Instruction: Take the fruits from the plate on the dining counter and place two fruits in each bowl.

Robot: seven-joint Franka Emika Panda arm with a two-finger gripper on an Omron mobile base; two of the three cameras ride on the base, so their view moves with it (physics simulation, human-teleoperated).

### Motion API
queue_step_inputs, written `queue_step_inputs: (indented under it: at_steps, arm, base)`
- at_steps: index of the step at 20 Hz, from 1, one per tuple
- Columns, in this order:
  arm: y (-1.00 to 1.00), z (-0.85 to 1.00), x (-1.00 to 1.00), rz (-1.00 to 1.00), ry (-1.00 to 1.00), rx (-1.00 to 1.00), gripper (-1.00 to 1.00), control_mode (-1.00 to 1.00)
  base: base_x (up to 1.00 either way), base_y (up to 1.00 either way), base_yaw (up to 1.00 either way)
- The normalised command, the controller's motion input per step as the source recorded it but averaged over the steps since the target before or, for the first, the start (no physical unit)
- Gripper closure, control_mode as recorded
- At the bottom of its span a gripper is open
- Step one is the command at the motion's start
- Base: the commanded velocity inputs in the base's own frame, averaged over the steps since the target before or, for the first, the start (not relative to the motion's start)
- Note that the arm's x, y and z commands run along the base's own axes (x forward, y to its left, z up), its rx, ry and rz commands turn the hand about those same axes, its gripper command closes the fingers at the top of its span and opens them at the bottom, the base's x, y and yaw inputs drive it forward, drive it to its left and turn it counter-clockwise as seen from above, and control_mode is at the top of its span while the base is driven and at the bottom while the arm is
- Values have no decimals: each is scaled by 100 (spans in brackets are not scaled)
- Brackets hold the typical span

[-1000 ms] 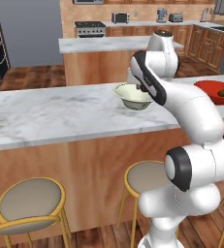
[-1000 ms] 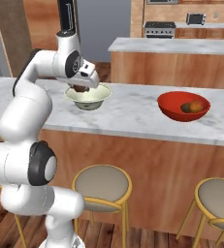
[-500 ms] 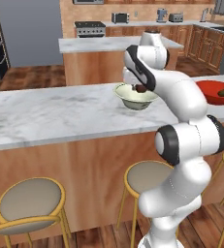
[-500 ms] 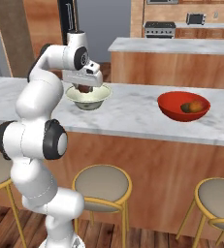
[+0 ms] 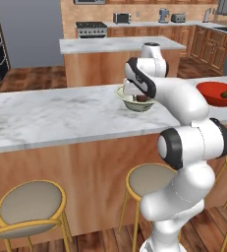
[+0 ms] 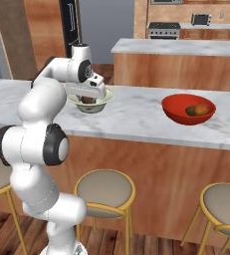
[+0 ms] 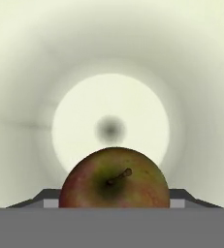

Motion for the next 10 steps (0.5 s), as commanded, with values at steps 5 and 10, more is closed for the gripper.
queue_step_inputs:
  at_steps: [5,10]
  arm:
    - [0,-12,0,0,0,0,-100,-100]
    - [0,0,0,0,0,0,-100,-100]
  base:
    - [0,0,0]
    - [0,0,0]
